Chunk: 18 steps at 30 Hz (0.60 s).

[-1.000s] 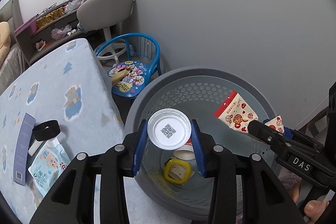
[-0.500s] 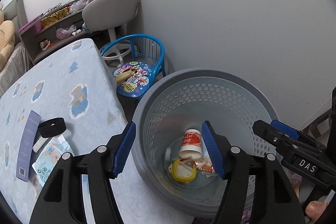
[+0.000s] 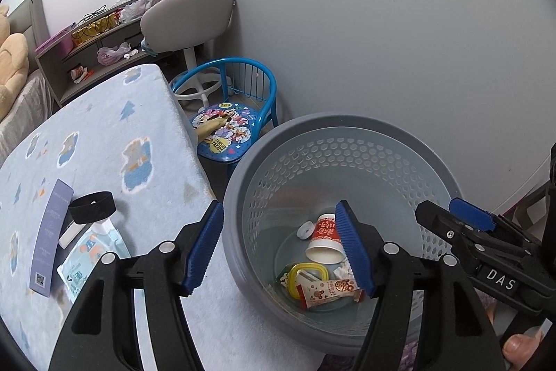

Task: Collect trash
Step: 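Move both tools back over the wet-wipes pack and lavender box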

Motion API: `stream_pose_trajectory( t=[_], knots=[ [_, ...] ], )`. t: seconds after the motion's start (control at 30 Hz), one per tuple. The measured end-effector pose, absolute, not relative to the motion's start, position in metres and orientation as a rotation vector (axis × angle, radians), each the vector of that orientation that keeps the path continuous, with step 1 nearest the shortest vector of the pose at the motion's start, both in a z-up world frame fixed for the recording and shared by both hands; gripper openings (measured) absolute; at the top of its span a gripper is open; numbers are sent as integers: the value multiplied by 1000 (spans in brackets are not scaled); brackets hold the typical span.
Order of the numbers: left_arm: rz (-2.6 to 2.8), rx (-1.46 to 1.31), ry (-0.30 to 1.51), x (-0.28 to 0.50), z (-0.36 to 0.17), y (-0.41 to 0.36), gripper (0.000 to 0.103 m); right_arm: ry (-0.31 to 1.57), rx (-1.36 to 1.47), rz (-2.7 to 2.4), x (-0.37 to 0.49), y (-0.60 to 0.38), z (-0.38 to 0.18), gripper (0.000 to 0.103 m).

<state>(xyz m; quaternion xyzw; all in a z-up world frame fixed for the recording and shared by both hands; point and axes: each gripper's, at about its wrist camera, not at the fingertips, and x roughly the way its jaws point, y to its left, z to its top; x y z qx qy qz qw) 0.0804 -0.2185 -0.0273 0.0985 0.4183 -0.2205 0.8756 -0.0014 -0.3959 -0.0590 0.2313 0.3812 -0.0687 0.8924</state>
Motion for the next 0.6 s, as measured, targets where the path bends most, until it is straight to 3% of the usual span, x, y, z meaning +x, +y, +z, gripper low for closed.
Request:
stream_pose_trajectory(
  t=[0.6],
  knots=[
    [-401, 148, 864, 70, -21, -172, 68, 797, 421, -160, -6, -379, -58, 83]
  ],
)
